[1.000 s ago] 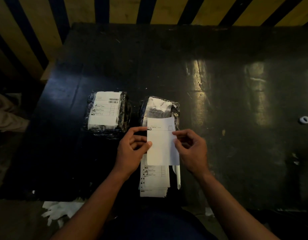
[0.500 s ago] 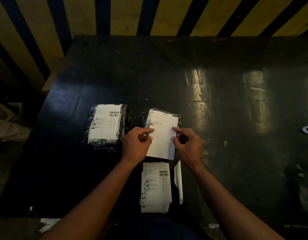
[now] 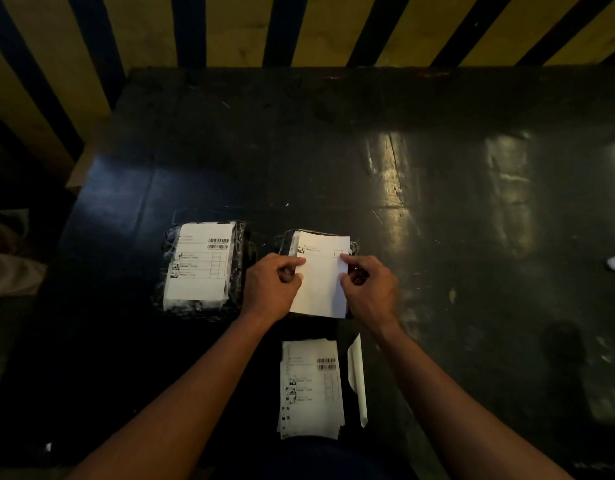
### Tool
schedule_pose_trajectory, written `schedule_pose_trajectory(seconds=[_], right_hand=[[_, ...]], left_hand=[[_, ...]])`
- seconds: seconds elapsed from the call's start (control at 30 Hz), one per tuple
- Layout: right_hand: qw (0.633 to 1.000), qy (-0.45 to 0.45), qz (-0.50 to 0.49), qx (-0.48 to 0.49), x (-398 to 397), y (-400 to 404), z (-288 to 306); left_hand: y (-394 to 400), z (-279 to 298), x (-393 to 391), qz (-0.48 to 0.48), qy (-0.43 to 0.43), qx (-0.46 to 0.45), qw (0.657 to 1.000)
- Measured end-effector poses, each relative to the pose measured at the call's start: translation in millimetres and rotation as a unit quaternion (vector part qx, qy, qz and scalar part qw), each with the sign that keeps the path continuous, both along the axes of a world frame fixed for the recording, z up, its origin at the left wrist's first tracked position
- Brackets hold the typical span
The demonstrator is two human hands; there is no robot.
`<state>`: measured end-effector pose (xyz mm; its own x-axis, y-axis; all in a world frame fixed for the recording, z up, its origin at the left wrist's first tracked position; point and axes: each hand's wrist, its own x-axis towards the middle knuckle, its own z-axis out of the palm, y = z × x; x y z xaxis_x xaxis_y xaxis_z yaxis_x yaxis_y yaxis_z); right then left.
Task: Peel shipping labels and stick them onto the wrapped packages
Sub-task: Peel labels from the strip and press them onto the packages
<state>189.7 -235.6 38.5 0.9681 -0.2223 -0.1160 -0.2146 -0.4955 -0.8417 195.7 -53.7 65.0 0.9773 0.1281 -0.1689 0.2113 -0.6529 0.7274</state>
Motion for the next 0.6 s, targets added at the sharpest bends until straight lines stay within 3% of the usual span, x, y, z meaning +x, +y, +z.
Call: schedule_pose_trajectory(seconds=[0.23,0.37,0.53,0.6], right_hand=[[0.996,-0.005,0.038,-0.074,3,4,-4],[0.982,0.016,0.090,-0.168,2,8,-3],[0.971,0.054,0.063,-0.224,-3,-7,-4],[0.965,0.030,0.078,-0.250,-7,-16,-5]], left_hand=[[1,-4,0,-0.022,-0.006,0.022,0.999],[2,-7,-2,-0.045,-0.016,0.038,0.998],[13,-15,-5,-0.058,-0.043,0.112,0.991],[18,-17,-6,-0.088,-0.077,0.143,0.983]])
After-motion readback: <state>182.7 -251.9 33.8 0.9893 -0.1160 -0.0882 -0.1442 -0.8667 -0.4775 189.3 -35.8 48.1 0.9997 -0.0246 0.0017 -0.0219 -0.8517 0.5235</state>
